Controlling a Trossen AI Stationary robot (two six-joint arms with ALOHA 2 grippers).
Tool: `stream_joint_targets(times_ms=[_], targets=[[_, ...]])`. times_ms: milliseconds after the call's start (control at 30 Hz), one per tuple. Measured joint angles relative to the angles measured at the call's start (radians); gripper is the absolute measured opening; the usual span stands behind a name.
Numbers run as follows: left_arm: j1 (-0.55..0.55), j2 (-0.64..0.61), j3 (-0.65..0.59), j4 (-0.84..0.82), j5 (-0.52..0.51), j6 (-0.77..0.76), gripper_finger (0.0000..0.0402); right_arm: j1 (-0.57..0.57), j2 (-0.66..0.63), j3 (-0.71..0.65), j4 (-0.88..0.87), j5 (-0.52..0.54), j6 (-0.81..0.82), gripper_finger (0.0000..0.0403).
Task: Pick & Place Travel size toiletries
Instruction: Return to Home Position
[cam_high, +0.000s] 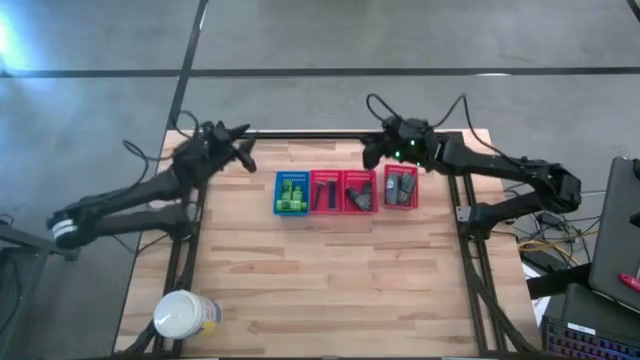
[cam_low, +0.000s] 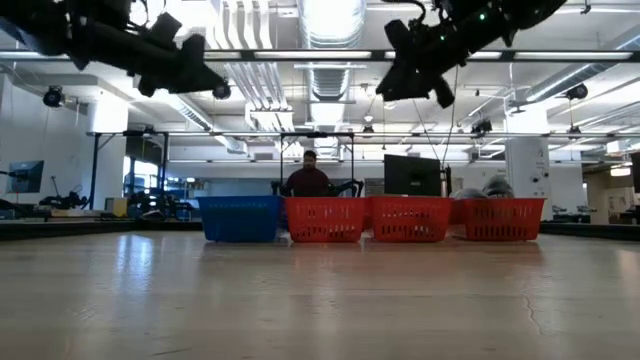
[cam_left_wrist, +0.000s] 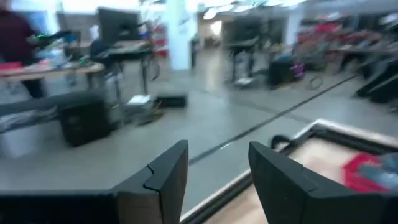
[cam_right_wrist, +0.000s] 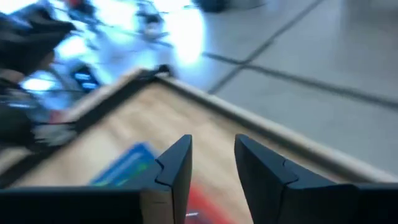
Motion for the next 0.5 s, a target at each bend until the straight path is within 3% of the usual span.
stream_joint_targets(times_ms=[33, 200, 333, 500], targets=[[0.033, -0.001, 0.024, -0.049, 0.015, -0.001, 0.0175, -0.012, -0.001, 0.024, -0.040, 0.030, -0.032, 0.0116], [0.139, -0.016, 0.176, -0.322, 0.277, 0.039, 0.0169, -0.048, -0.002, 0.136, -0.136, 0.056, -0.165, 0.0105], [0.167, -0.056, 0.258, -0.447, 0.303, 0.115, 0.0151, -0.072, 0.001, 0.170, -0.142, 0.056, -0.275, 0.0093], [0.191, -0.168, 0.306, -0.568, 0.302, 0.187, 0.0121, -0.129, 0.001, 0.178, -0.142, 0.062, -0.282, 0.0074]])
